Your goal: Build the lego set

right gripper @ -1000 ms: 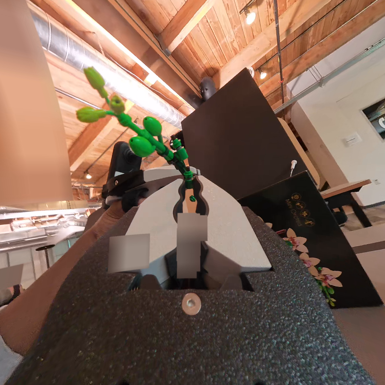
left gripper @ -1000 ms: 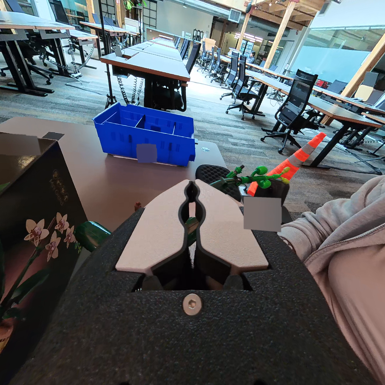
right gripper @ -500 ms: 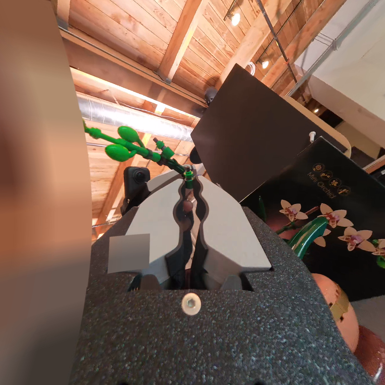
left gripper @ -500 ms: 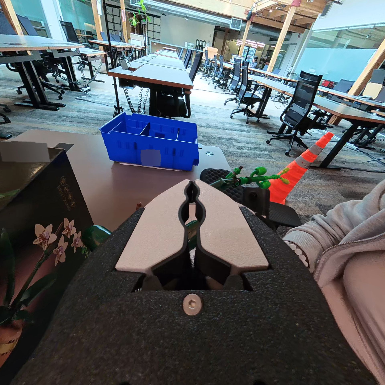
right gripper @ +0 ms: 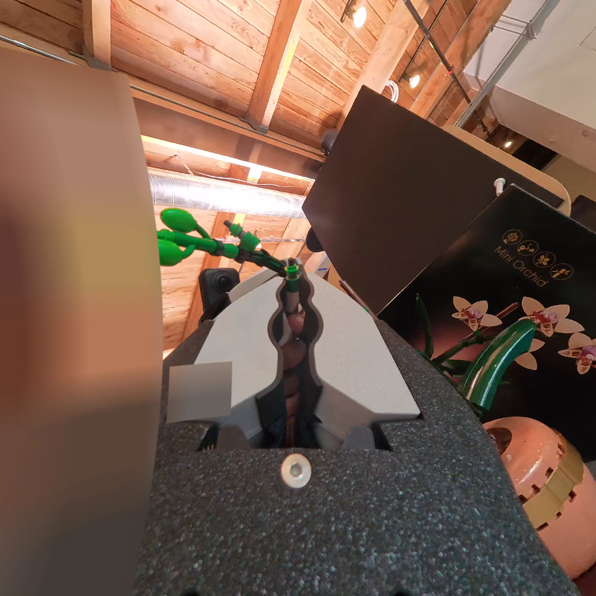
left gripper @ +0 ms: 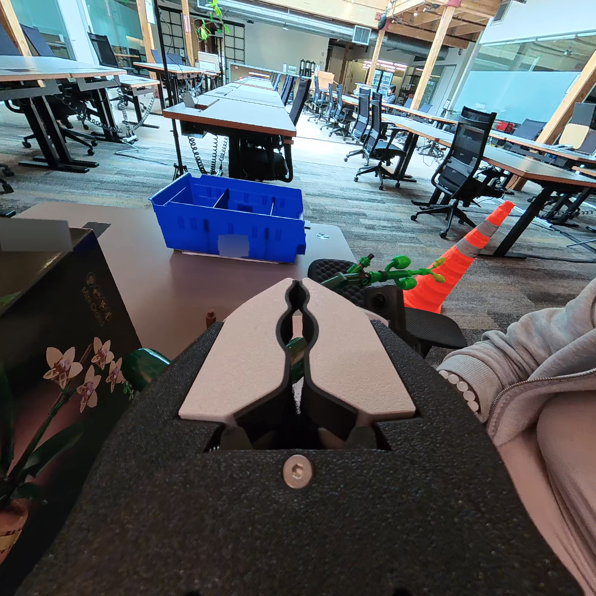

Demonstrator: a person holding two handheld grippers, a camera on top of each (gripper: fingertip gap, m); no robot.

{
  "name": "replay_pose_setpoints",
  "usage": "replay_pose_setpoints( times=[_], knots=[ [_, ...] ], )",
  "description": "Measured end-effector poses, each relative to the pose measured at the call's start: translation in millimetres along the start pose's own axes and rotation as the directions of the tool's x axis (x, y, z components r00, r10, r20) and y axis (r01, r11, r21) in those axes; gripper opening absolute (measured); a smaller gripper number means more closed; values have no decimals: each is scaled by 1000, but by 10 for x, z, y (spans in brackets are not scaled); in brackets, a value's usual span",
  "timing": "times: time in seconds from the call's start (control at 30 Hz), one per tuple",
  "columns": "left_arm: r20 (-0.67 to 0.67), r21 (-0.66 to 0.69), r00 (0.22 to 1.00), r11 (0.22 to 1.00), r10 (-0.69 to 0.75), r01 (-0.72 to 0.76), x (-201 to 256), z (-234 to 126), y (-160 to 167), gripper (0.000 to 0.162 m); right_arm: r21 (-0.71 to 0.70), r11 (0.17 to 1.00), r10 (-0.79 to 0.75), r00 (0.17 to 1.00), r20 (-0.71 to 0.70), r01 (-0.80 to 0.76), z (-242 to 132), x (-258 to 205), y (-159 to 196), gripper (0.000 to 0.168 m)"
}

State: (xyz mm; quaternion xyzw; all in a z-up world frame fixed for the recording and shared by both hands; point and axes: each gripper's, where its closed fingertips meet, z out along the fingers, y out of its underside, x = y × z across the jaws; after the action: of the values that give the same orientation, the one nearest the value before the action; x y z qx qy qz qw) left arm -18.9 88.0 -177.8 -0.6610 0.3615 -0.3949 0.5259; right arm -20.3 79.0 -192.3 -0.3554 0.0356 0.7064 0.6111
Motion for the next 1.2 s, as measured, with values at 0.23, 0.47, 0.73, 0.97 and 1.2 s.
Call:
replay_pose_setpoints(
  times=[0.23, 0.47, 0.73, 0.97, 1.2],
  knots=[
    [-3, 3, 1000, 1000, 2, -2, 1, 5, 3, 0, 2, 1000, 12, 1000, 18, -12, -2, -31, 9, 7],
    [-2, 2, 1000, 1000, 7, -7, 6, 6, 3, 0, 12, 1000, 28, 999, 27, -28, -1, -40, -6, 7],
    [4, 16, 1000, 1000, -14, 14, -15, -10, -10, 0, 5, 1000, 30, 999, 25, -30, 31, -38, 8, 7],
    [4, 27, 999, 999, -38, 38, -26, -15, -14, 0, -28, 999, -19, 1000, 7, 19, 47, -25, 28, 7],
    [5, 14, 999, 999, -35, 35, -14, -27, -5, 0, -61, 997, -53, 999, 9, 53, 45, -33, 44, 7]
  ],
)
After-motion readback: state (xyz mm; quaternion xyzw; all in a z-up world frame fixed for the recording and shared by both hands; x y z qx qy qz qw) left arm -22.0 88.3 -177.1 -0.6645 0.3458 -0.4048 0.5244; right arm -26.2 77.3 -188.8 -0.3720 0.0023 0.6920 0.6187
